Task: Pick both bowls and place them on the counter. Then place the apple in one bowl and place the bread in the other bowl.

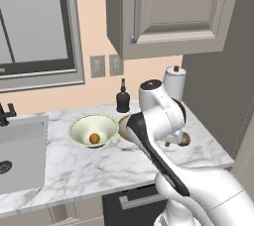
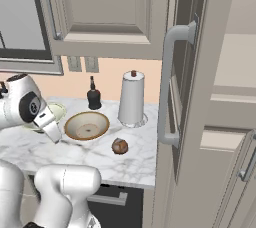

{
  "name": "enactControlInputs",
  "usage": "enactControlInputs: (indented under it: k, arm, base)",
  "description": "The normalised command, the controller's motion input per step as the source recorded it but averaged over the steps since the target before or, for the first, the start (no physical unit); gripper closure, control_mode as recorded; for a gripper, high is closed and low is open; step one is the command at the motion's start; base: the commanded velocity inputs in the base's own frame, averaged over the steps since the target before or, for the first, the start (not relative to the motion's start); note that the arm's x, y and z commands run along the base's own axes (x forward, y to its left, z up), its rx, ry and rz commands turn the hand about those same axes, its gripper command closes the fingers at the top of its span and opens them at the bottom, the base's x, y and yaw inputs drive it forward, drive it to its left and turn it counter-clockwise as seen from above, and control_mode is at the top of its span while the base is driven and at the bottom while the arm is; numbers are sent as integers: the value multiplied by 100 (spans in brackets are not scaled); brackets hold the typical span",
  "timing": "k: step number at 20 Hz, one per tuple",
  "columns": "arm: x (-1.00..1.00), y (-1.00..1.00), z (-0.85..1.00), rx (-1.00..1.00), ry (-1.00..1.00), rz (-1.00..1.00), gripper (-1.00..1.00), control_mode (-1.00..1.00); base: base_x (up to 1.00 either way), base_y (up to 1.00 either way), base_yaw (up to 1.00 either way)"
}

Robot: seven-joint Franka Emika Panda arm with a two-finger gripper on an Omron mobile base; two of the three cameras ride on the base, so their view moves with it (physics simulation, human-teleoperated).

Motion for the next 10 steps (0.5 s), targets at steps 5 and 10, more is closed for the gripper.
enactControlInputs:
  k: [5, 10]
  arm:
    - [-54, -95, -9, 0, -1, -18, -100, -100]
    - [-25, -77, -27, 0, -4, -13, -100, -100]
  base:
    - [0, 0, 0]
    - [0, 0, 0]
